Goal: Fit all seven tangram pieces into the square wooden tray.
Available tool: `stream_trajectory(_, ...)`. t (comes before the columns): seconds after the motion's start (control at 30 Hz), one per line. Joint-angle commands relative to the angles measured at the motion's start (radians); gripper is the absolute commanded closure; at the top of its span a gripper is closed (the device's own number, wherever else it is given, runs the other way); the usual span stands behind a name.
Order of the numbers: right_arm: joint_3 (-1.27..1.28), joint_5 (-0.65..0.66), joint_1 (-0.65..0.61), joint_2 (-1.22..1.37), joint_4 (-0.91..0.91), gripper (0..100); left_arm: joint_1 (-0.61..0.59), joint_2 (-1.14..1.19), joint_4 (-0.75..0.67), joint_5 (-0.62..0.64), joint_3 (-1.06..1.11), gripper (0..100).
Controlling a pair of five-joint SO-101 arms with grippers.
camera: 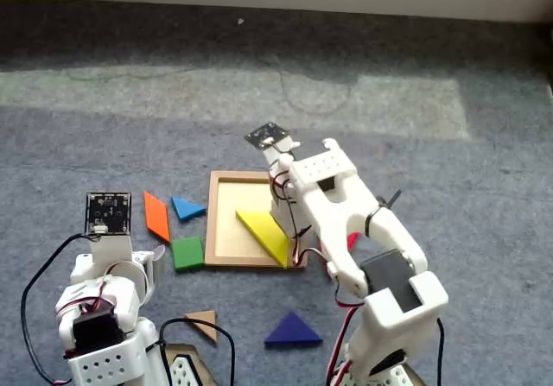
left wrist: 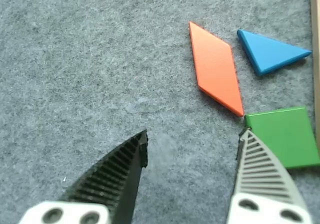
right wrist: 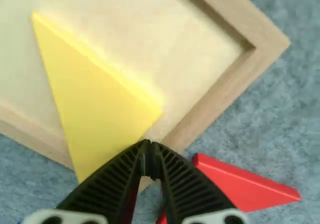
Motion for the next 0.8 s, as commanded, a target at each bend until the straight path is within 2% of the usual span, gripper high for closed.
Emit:
stream_trajectory(0.0,-0.062,-0.055,-0.053,-0.024,-0.015,99.0,-0.015,-0.002,-0.015,-0.008,-0.008,71)
stream_trajectory(0.1,-0.064,-0.077,-0.104,-0.025,-0.025,99.0,-0.015,-0.002,-0.015,-0.008,-0.008,71)
stream_trajectory(0.27,-0.058,-0.095,-0.163,-0.030,-0.151,99.0,-0.015,-0.002,-0.015,-0.008,-0.008,71)
stream_trajectory(0.4,-0.064,-0.097,-0.142,-0.051,-0.099,99.0,-0.015,-0.002,-0.015,-0.008,-0.008,71)
stream_trajectory(0.57,-0.031,-0.098,-0.142,-0.197,-0.111,99.0,-0.015,-0.002,-0.015,-0.008,-0.008,71)
stream_trajectory(0.77,0.153,-0.098,-0.117,-0.325,-0.222,99.0,-0.016,-0.002,-0.015,-0.008,-0.008,71)
